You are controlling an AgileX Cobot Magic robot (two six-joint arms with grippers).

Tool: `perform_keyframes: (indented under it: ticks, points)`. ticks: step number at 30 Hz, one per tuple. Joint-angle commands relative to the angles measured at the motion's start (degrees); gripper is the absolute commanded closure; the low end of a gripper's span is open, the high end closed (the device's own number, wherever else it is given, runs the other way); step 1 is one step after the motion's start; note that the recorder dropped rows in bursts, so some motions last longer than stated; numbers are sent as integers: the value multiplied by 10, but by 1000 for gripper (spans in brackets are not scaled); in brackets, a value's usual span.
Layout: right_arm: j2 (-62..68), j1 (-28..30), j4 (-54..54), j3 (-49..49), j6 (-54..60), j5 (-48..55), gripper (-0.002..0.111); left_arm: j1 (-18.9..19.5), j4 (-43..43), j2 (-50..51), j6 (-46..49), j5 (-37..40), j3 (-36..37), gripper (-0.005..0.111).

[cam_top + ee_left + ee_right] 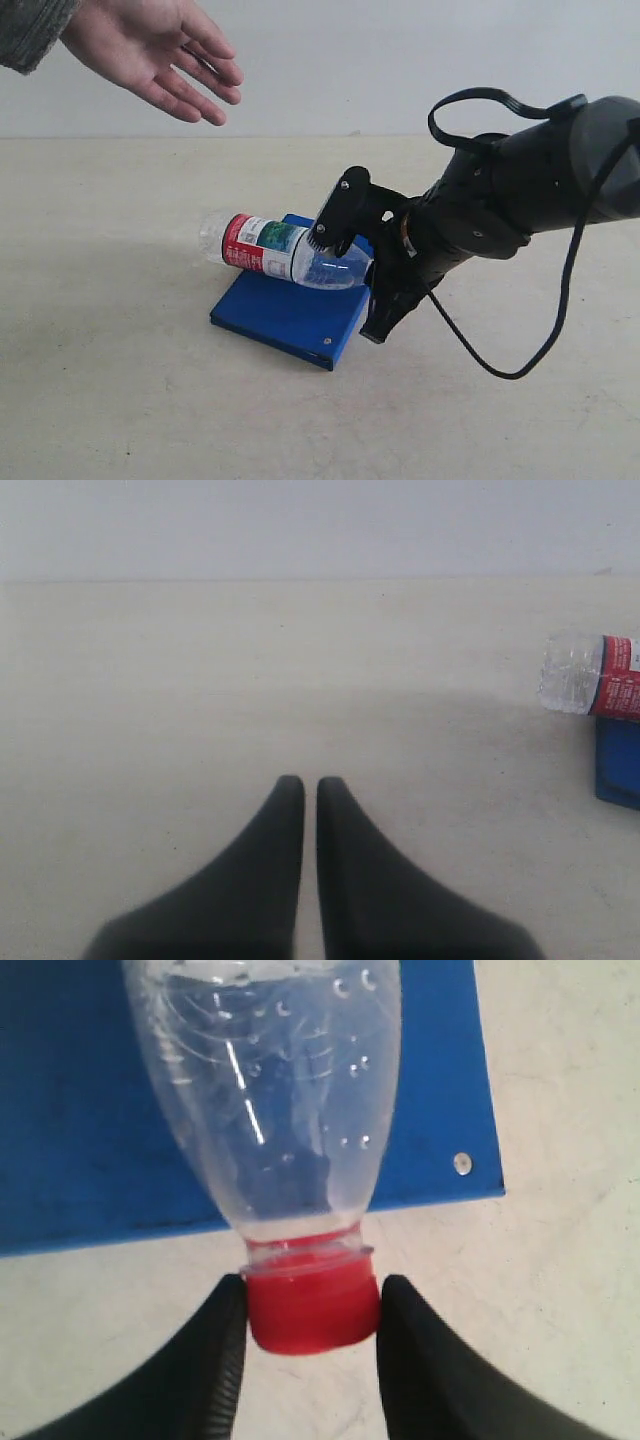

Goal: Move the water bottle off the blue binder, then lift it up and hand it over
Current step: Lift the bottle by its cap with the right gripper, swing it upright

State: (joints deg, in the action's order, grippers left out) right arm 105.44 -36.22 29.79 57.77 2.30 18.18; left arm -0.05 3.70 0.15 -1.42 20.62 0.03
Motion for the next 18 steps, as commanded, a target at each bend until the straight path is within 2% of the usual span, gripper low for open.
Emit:
perform_keyframes:
  ticks: [1, 4, 7, 13, 18]
  points:
    - [-2, 3, 3, 5, -4, -1, 80, -4, -1, -2, 0, 0, 0, 102]
    - [-2, 3, 3, 5, -4, -1, 84, -4, -1, -2, 0, 0, 0, 102]
    - [-3, 3, 3, 5, -4, 14, 108, -4, -1, -2, 0, 0, 0, 102]
    - [-42, 4, 14, 5, -32, 14, 108, -4, -1, -2, 0, 0, 0, 102]
    - [-72, 54, 39, 5, -123, 22, 108, -4, -1, -2, 0, 0, 0, 102]
